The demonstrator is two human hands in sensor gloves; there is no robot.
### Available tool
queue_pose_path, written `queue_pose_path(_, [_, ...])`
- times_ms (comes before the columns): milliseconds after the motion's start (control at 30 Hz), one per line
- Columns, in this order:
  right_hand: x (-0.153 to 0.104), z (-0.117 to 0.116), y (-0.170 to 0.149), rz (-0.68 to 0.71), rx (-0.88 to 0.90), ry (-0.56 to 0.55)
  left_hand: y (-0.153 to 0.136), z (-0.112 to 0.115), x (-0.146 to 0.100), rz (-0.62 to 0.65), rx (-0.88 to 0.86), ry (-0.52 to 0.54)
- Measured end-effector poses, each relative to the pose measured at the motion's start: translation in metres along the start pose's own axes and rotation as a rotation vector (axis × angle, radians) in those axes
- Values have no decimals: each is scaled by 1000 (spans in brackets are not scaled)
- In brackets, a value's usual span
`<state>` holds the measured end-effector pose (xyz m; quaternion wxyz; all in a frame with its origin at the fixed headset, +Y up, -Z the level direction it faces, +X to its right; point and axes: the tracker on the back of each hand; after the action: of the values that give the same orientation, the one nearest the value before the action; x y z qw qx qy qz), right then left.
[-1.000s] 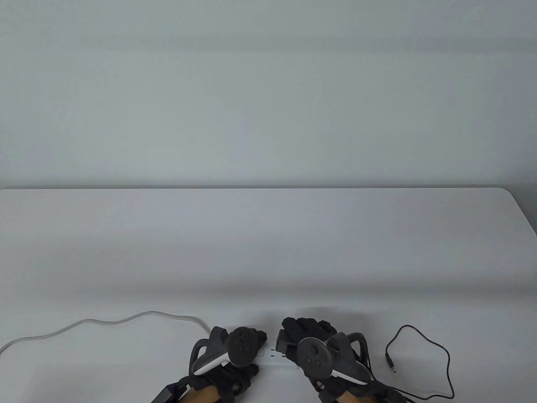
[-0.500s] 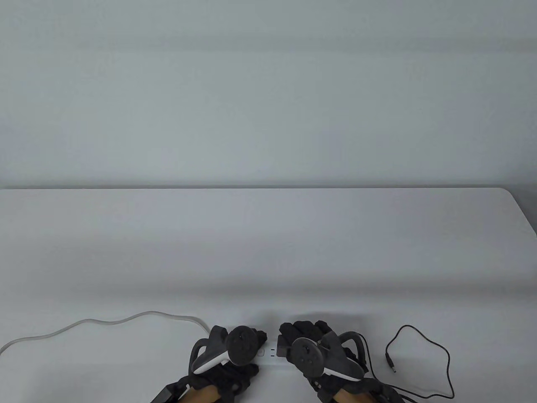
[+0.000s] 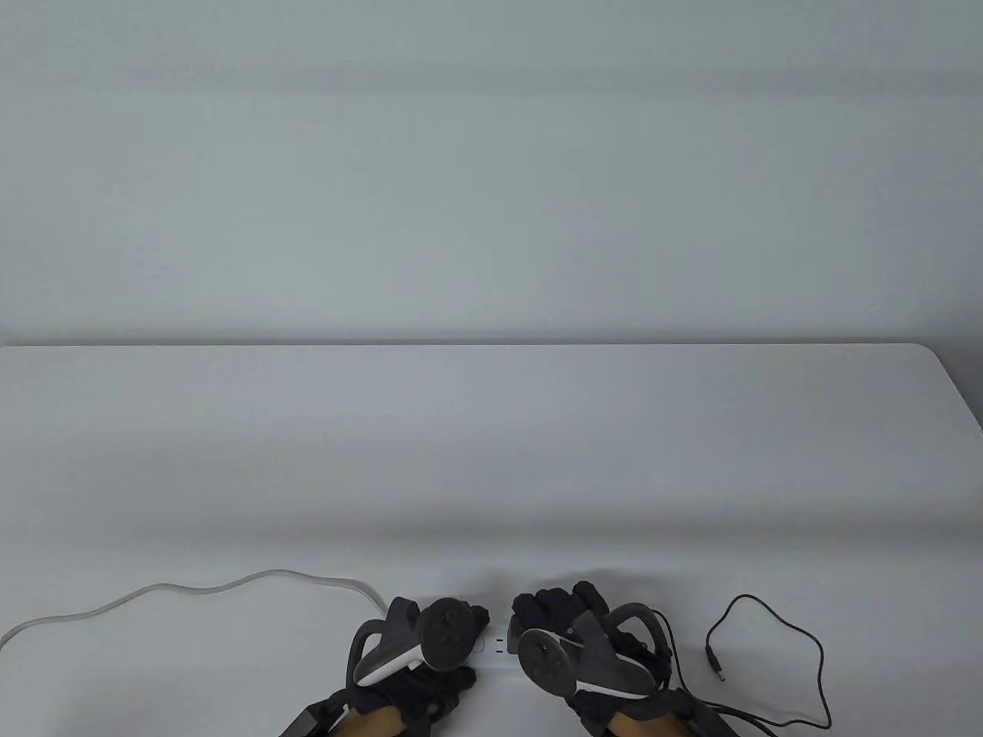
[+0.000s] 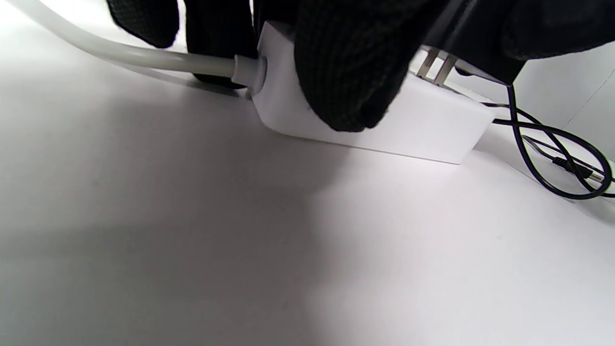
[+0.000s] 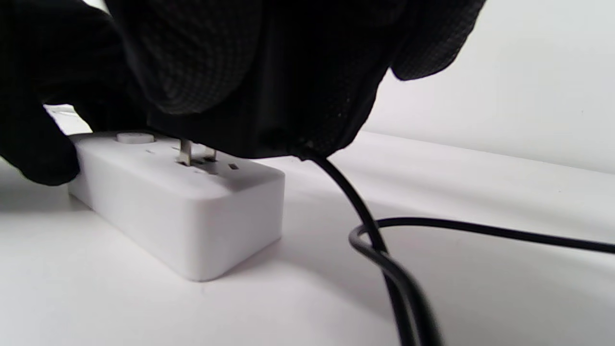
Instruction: Insert the power adapter into the power strip
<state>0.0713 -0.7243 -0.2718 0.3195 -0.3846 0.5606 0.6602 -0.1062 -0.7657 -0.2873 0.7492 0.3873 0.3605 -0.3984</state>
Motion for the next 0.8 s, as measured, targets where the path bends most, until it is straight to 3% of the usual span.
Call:
queue_pose_path(67, [-1, -4, 7, 42, -79, -9, 0, -1, 1, -2, -6, -4])
queue_pose_path(100, [0, -6, 11, 30, -166, 49, 0, 0, 5, 22, -23, -12])
queue_pose_path(133, [1, -8, 14, 78, -156, -10, 1, 0, 3, 6, -18, -10])
queue_pose_path(467, [-5, -10, 8, 52, -94, 4, 1, 2, 1, 10, 5, 3])
queue_pose_path(567, [-6, -11, -3, 55, 26, 30, 0, 1, 1, 16, 4, -10])
queue_pose_path(667, [-9, -5, -22, -25, 216, -12, -3, -7, -3, 18, -40, -39])
queue_pose_path(800, [-12, 2, -46, -138, 249, -100, -13, -26, -10, -1, -94, 37])
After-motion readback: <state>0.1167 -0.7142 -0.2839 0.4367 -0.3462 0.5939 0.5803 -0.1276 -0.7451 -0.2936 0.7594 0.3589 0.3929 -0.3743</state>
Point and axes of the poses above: the tracker on the back of each hand, its own y axis roughly to the thumb side, its own x axis roughly from the wrist to the fingertips, z = x × y, and after that the axes turned 5 degrees about -x, right-handed
